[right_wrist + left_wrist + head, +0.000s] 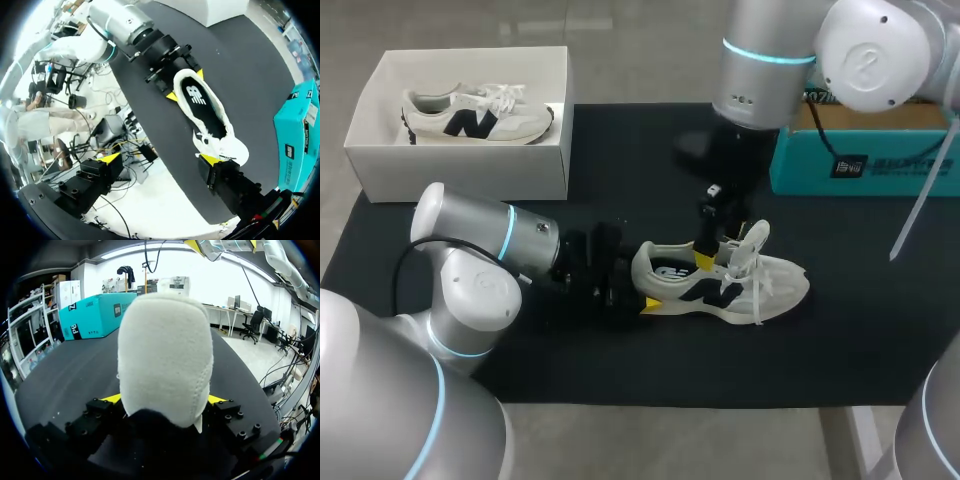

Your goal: Take the shoe out of the shoebox, open the shoe tongue, remove and reinsert the insole, then place the shoe into the shoebox

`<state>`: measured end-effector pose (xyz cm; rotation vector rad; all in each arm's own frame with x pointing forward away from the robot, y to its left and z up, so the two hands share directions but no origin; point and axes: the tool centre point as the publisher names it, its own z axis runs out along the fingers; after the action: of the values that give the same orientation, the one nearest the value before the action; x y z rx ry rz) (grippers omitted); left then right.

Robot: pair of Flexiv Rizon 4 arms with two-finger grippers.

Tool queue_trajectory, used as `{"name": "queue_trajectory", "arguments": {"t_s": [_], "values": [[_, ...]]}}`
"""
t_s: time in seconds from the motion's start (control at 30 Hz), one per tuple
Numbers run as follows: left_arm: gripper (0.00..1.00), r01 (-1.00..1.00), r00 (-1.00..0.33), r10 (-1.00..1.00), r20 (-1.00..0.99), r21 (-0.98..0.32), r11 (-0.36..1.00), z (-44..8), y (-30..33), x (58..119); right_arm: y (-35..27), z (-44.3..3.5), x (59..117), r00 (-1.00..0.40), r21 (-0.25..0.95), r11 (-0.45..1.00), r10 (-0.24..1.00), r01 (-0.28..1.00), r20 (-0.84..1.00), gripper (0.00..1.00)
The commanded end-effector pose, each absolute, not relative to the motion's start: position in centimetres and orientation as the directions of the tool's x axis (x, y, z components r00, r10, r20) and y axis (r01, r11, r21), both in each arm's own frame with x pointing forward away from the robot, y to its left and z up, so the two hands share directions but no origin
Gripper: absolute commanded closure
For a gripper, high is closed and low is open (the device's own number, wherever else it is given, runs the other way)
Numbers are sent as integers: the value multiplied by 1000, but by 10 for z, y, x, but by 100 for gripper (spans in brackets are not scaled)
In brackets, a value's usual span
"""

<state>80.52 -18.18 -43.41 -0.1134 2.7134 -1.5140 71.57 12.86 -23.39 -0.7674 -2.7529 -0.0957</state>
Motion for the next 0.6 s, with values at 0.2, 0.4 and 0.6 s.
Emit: {"name": "queue_trajectory", "arguments": {"t_s": [0.2, 0.4, 0.6], "values": [[100, -48, -997, -82, 6, -849, 526, -435, -182, 804, 163, -257, 739, -981, 307, 938, 123, 164, 148, 0], [100, -48, -997, -82, 6, -849, 526, -435, -182, 804, 174, -258, 751, -981, 263, 951, 123, 160, 153, 100], [100, -48, -997, -82, 6, -849, 526, -435, -182, 804, 173, -259, 753, -971, 209, 956, 173, 205, 164, 100]]}}
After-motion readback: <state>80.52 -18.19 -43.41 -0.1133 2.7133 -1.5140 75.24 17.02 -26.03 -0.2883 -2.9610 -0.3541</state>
